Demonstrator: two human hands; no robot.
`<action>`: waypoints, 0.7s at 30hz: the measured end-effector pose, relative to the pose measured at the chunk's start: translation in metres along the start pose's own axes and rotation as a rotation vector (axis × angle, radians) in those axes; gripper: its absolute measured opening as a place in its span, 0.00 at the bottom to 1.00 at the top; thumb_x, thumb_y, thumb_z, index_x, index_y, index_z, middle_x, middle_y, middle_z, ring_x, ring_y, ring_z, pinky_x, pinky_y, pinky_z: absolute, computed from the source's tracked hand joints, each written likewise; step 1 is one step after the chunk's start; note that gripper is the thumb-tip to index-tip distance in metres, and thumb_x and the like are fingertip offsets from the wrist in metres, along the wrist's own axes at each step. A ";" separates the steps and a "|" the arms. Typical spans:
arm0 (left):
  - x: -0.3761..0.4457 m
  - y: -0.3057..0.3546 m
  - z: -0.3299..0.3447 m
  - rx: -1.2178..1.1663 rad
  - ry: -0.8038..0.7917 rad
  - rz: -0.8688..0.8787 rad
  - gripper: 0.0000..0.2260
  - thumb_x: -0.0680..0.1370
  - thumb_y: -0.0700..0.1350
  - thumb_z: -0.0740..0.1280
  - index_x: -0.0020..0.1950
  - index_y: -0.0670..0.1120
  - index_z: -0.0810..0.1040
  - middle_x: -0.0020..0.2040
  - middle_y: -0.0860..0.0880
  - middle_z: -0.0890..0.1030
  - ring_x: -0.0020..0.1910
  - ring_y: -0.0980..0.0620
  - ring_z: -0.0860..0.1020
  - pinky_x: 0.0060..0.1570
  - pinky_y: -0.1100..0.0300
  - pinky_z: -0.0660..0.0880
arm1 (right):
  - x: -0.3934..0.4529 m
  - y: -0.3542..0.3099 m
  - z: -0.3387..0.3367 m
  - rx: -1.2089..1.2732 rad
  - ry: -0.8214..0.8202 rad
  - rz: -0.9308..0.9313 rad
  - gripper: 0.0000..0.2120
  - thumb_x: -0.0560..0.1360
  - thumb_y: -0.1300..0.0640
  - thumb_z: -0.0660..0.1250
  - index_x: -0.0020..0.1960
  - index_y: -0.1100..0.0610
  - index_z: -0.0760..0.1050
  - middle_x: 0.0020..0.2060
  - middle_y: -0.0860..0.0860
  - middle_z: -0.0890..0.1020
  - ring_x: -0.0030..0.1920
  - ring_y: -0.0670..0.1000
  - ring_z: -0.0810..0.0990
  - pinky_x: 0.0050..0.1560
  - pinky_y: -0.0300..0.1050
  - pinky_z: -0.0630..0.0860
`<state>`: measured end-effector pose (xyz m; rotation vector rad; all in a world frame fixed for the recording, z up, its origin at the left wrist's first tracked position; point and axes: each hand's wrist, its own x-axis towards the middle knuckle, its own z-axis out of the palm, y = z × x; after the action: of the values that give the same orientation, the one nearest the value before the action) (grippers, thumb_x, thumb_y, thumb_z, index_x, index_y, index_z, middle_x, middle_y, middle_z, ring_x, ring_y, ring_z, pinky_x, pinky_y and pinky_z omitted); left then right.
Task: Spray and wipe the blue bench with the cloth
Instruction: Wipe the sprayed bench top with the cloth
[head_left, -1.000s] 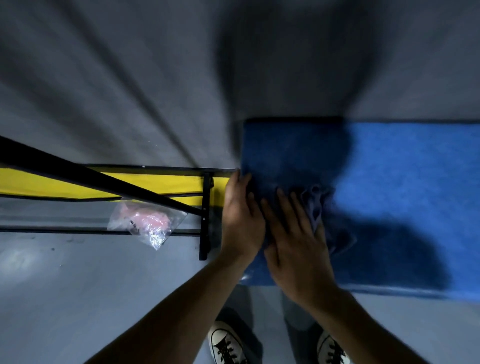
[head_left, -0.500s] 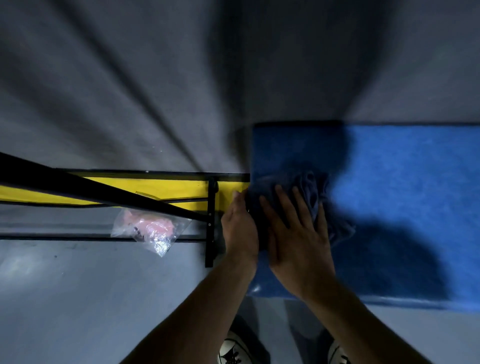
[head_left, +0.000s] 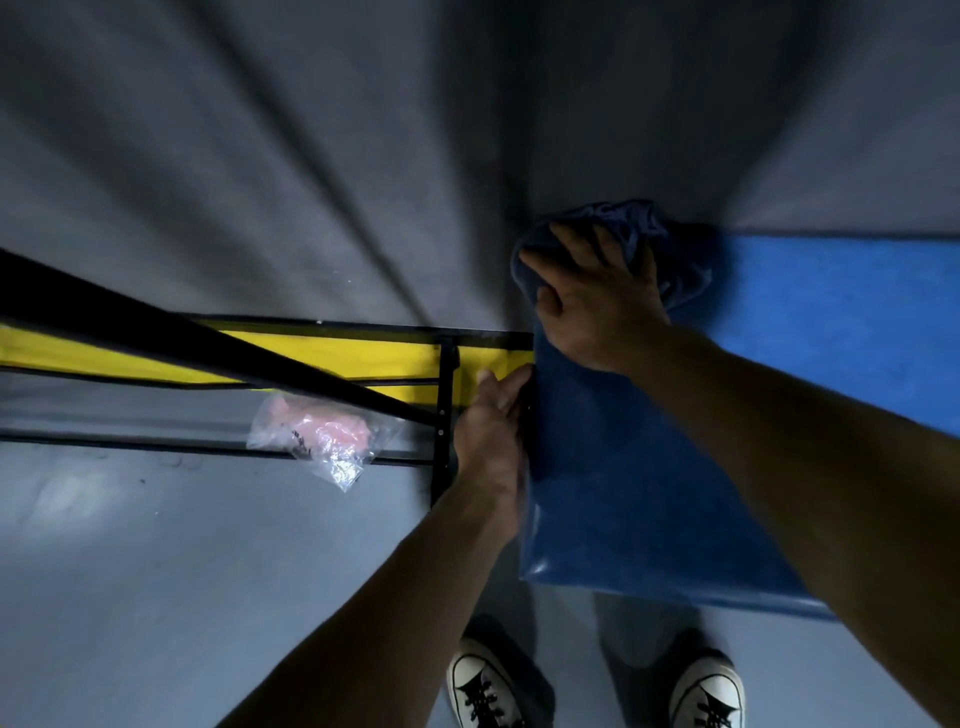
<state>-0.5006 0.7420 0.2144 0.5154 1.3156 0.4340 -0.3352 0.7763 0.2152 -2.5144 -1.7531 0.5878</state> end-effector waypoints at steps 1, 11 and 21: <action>0.000 0.002 -0.001 -0.008 -0.010 -0.005 0.24 0.87 0.57 0.52 0.62 0.44 0.82 0.55 0.50 0.86 0.51 0.56 0.83 0.44 0.65 0.77 | -0.004 -0.001 0.002 -0.003 0.020 -0.004 0.26 0.82 0.45 0.50 0.80 0.40 0.55 0.82 0.47 0.51 0.81 0.57 0.47 0.74 0.75 0.48; -0.006 0.002 -0.022 -0.101 0.031 -0.023 0.20 0.87 0.49 0.56 0.70 0.39 0.76 0.59 0.45 0.85 0.55 0.47 0.84 0.56 0.58 0.79 | -0.120 -0.047 0.046 -0.129 0.143 -0.115 0.29 0.76 0.46 0.57 0.76 0.50 0.68 0.79 0.52 0.64 0.81 0.58 0.56 0.76 0.71 0.52; -0.050 -0.080 -0.089 0.188 0.049 0.058 0.07 0.78 0.38 0.72 0.55 0.39 0.84 0.49 0.40 0.86 0.43 0.46 0.83 0.40 0.57 0.79 | -0.261 -0.069 0.100 0.053 0.140 -0.110 0.33 0.76 0.49 0.61 0.81 0.51 0.60 0.82 0.53 0.56 0.82 0.55 0.54 0.77 0.65 0.59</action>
<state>-0.5969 0.6579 0.1925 0.7051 1.3990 0.3745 -0.5067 0.5448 0.2142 -2.3441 -1.7872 0.4348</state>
